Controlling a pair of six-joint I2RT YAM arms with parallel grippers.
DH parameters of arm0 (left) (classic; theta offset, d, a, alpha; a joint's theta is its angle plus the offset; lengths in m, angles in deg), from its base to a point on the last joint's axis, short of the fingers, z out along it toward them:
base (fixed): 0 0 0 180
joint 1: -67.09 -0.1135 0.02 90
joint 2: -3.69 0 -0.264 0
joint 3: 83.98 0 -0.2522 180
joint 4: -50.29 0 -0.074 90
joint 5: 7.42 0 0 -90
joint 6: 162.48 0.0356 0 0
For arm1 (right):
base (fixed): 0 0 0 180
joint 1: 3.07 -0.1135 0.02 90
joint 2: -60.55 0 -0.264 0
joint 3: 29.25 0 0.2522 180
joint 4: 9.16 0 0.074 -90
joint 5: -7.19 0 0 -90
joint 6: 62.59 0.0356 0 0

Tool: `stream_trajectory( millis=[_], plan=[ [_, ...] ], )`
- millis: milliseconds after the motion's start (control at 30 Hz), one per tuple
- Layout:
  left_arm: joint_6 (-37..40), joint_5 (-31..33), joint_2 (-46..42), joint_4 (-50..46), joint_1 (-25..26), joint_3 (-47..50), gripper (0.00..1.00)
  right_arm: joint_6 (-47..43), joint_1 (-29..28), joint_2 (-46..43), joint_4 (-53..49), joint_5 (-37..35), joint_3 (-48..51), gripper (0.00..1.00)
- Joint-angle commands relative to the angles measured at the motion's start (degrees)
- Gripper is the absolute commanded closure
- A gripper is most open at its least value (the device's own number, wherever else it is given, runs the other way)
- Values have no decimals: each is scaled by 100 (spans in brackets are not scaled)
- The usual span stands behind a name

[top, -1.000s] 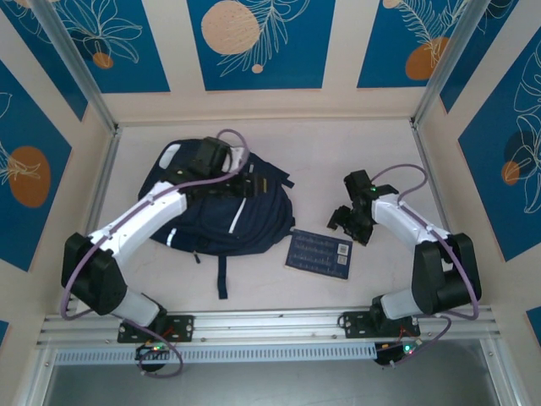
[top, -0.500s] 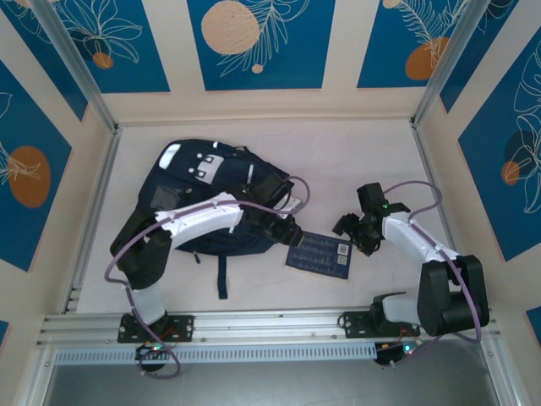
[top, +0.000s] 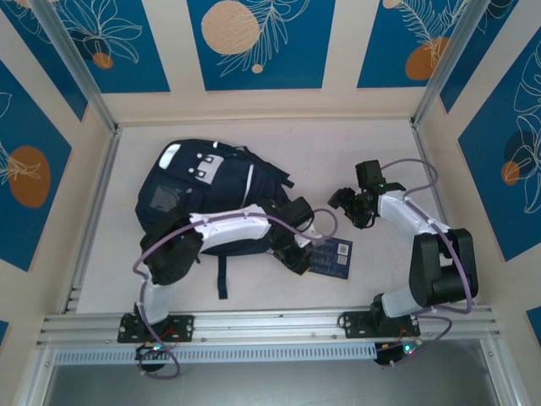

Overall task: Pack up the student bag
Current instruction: Rotate the book at the center of the table.

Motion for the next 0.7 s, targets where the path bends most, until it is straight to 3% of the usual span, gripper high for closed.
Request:
stream_trajectory(
  millis=[0, 267, 367, 467, 667],
  plan=[
    [218, 39, 221, -283, 61, -322, 92, 12, 129, 149, 50, 250, -88, 27],
    [299, 814, 691, -300, 107, -453, 93, -103, 164, 485, 124, 395, -92, 28],
    [428, 1276, 750, -374, 88, -534, 96, -175, 2, 572, 47, 41, -124, 28],
    [502, 1864, 837, -485, 64, -709, 99, -123, 8, 617, 88, 125, -18, 28],
    [316, 2592, 831, -306, -130, -999, 97, -49, 2, 345, 111, 152, 312, 28]
  ],
)
